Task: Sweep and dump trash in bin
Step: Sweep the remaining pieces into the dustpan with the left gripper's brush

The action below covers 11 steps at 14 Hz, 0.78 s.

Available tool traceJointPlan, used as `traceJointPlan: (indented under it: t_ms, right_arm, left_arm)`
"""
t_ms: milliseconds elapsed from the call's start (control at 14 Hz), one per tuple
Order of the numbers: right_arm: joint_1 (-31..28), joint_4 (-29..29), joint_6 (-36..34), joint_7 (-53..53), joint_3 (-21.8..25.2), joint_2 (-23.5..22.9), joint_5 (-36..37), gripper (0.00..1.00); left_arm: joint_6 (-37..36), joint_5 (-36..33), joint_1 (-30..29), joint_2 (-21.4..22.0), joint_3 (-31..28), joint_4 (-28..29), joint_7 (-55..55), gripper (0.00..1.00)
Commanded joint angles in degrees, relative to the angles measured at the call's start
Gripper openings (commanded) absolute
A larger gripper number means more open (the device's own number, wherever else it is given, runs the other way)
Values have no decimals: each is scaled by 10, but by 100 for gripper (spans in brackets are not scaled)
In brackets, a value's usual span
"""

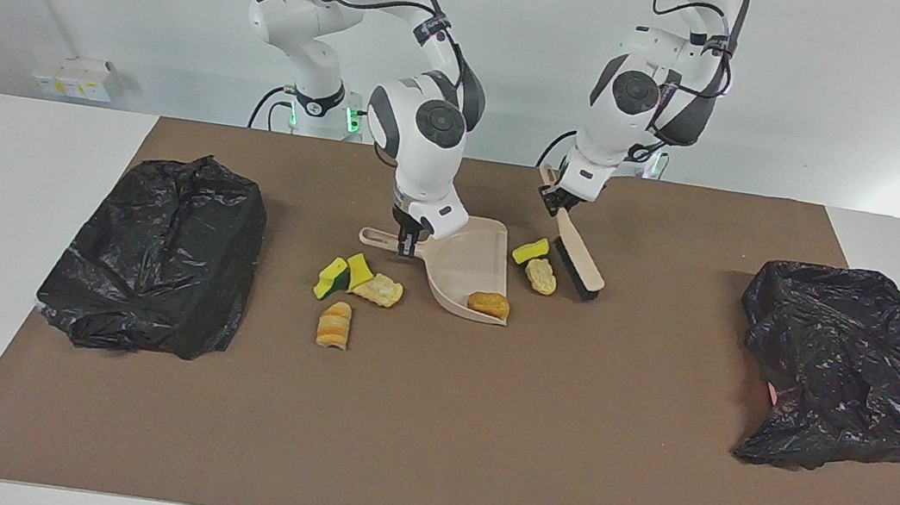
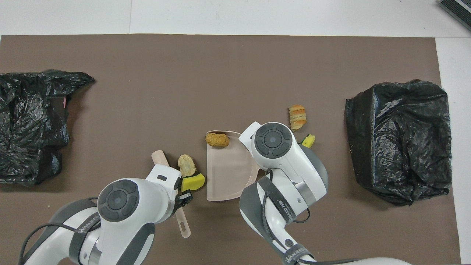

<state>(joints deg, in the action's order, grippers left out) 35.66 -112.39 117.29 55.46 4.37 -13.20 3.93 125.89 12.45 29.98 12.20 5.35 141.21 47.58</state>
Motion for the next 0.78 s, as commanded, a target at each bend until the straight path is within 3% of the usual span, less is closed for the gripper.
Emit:
traceJointPlan:
  t_ms: [0,142,285,498,712]
  right_arm:
    - [0,-18,15,-15,-2,13,4,0]
    - [0,-18,15,-15,-2,13,3,0]
    - [0,-17,15,-15,-1,13,3,0]
    - [0,-17,14,-15,-2,13,3,0]
    - [0,-17,13,-15,-1,13,3,0]
  left_arm:
    - [46,23,53,-46,-3,-34,-16,0]
    - [80,42,73,-100,-1,-86,-18,0]
    - [80,48,89,-125,2,-136,-18,0]
    - [68,42,91,-126,0,-144,-21,0]
    - [-3,37,70,-101,-5,-144,-22,0]
